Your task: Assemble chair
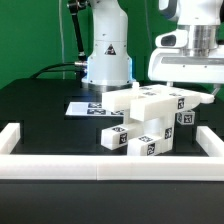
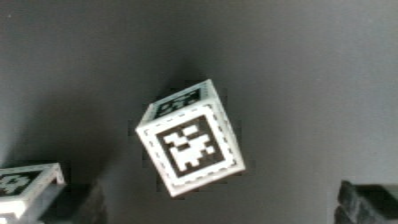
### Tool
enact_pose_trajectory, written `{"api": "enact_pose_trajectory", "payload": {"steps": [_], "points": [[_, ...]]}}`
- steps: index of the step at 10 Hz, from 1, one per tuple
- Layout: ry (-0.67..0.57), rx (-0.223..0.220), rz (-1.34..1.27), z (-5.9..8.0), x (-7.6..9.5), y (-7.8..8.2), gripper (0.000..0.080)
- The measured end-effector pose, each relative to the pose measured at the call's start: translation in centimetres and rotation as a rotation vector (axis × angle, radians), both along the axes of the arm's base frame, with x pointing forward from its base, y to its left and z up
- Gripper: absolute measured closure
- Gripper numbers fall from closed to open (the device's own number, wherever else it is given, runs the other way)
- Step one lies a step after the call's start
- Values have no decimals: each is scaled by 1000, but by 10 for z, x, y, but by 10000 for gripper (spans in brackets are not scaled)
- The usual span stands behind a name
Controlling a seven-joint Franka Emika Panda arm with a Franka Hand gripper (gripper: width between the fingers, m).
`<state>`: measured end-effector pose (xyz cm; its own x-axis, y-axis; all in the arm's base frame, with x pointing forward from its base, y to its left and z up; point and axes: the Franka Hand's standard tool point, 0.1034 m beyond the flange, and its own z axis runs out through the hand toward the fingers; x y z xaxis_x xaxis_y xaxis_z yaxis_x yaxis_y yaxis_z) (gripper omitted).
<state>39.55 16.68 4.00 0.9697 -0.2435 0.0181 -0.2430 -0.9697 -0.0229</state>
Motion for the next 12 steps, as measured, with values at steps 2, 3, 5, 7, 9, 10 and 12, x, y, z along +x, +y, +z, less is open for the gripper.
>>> {"api": "enact_pose_trajectory", "payload": {"steps": [2,3,5,7,9,10,12], "points": [[8,-13,27,-10,-2,2,150],[8,-19,38,-16,-4,1,150],[16,-26,39,-21,-6,-1,150],[17,-26,39,-21,-7,-1,150],[18,-26,39,-21,-7,-1,150],[20,-25,38,-20,-7,-1,150],[27,-20,32,-15,-4,-1,150]]}}
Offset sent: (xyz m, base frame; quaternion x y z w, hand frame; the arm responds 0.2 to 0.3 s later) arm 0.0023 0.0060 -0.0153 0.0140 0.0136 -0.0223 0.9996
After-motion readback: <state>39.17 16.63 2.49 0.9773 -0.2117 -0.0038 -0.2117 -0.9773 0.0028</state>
